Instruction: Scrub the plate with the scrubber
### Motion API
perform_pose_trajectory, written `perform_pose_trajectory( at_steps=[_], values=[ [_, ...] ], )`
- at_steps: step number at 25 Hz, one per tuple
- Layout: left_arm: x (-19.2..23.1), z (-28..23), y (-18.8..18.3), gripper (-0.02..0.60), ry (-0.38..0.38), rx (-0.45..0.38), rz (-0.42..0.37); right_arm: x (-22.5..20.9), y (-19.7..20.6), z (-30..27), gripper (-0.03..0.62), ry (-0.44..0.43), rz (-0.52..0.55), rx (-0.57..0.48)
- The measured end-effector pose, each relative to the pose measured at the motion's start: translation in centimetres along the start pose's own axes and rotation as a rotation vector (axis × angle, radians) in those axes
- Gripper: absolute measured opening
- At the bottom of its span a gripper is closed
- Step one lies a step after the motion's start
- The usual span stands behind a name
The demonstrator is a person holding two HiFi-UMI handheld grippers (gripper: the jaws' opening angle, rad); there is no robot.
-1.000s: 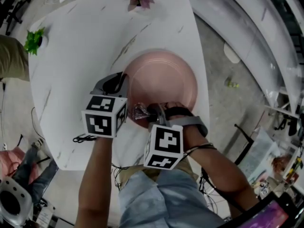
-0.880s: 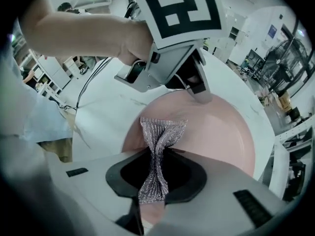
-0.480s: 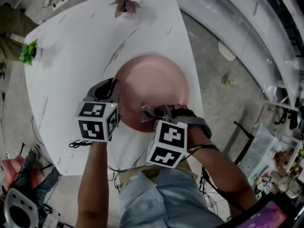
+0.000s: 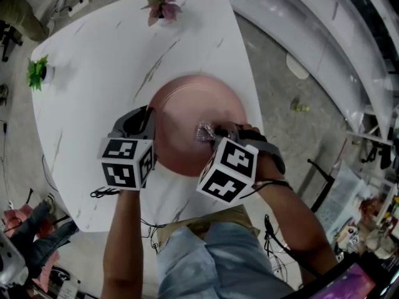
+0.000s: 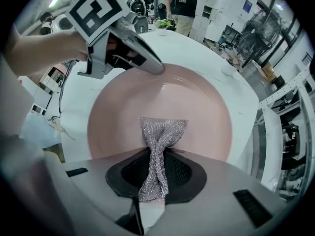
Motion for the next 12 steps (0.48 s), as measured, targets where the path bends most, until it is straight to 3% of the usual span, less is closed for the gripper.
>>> perform_pose_trajectory(
  at_steps=[12],
  values=[
    [-0.2, 0.0, 0.1, 0.025, 0.011, 0.018, 0.004, -5.3, 0.2, 0.6, 0.087, 0.077, -0.079, 0.010]
  ],
)
Point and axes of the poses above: the fingertips, and each gripper's own axes: z backward along the fingers, x to its left, y out of its underside, the point moved 1 cm from there along z, backward along the fingers, and after that the axes turned 15 degrees about -y, right-handed, at the moved point
